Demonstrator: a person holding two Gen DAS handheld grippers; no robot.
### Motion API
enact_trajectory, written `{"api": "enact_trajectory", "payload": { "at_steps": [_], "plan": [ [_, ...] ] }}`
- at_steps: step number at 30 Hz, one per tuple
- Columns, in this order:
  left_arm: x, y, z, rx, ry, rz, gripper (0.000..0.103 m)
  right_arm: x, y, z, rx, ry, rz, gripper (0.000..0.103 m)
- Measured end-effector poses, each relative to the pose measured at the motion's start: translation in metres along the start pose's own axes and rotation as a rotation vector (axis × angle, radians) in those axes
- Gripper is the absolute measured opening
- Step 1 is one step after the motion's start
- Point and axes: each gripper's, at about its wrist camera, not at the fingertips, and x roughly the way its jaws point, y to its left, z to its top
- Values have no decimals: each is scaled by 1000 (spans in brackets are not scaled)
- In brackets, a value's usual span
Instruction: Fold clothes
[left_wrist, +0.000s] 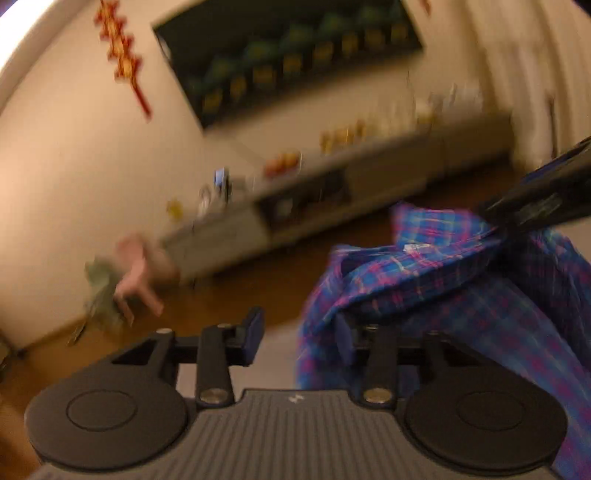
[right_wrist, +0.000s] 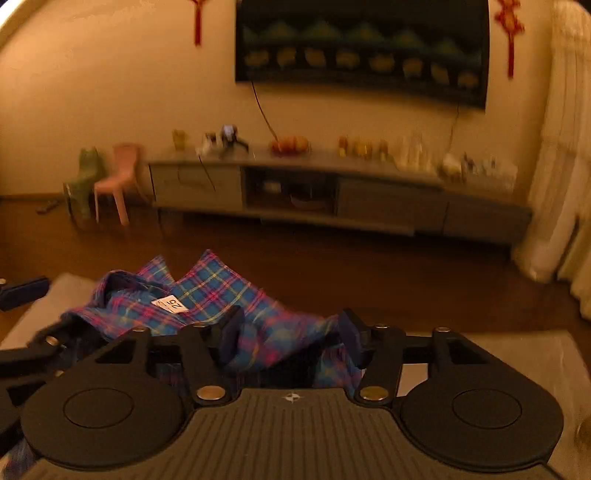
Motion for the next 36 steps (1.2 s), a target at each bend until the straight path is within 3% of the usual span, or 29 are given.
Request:
{"api": "enact_trajectory", "payload": {
  "at_steps": [3, 6, 10, 11, 12, 14, 15, 16, 18, 20, 22, 23, 24, 26, 27, 28, 29, 31, 33, 34, 36],
  "plan": [
    [3, 20, -73, -81, 38, -127, 47, 11, -12, -72, 19, 42, 88, 75],
    [-11, 40, -136, -158, 96, -207, 62, -16, -29, -138, 3, 98, 139, 82],
    [-38, 33, -178, -147, 182, -237, 80, -75, -50, -219, -8, 181, 201, 92],
    [-44, 29, -184, -124, 194, -231, 80, -105, -53, -236, -8, 191, 196, 92],
    [-45, 26, -189, -110, 201, -221, 74, -108, -55, -242, -3, 216, 202, 92],
    [-43, 23, -197, -100, 204, -198, 16, -113, -57, -256, 8, 266, 215, 64],
    [-41, 22, -201, -95, 206, -186, 0, -107, -59, -257, 18, 292, 226, 26],
    [-37, 25, -202, -106, 203, -186, 0, -104, -55, -256, -4, 293, 227, 14],
    [-28, 48, -195, -168, 169, -139, 0, -122, -62, -248, -49, 237, 176, 1],
    [-17, 95, -189, -292, 143, -42, 0, -137, -80, -238, -27, 164, 83, 0],
    [-4, 148, -184, -435, 121, 65, 0, -140, -109, -226, -17, 80, -121, 0],
    [3, 172, -184, -493, 116, 97, 0, -139, -124, -224, 23, 60, -183, 1],
    [7, 185, -188, -528, 119, 94, 3, -138, -139, -222, 63, 42, -245, 2],
    [9, 196, -198, -573, 126, 62, 26, -134, -162, -222, 136, 33, -339, 14],
    [8, 196, -204, -581, 124, 45, 57, -131, -167, -223, 161, 53, -358, 37],
    [7, 189, -211, -560, 132, 35, 77, -134, -168, -224, 178, 50, -347, 51],
    [7, 180, -217, -524, 154, 31, 78, -140, -158, -223, 162, 17, -311, 54],
    [11, 164, -220, -443, 201, 18, 78, -152, -138, -221, 128, -50, -237, 76],
    [13, 152, -221, -373, 220, -16, 87, -161, -104, -221, 54, -94, -114, 87],
    [15, 145, -224, -348, 237, -32, 92, -155, -87, -224, 45, -68, -20, 88],
    [19, 131, -236, -316, 288, -62, 92, -143, -53, -230, 28, -15, 168, 88]
  ]
}}
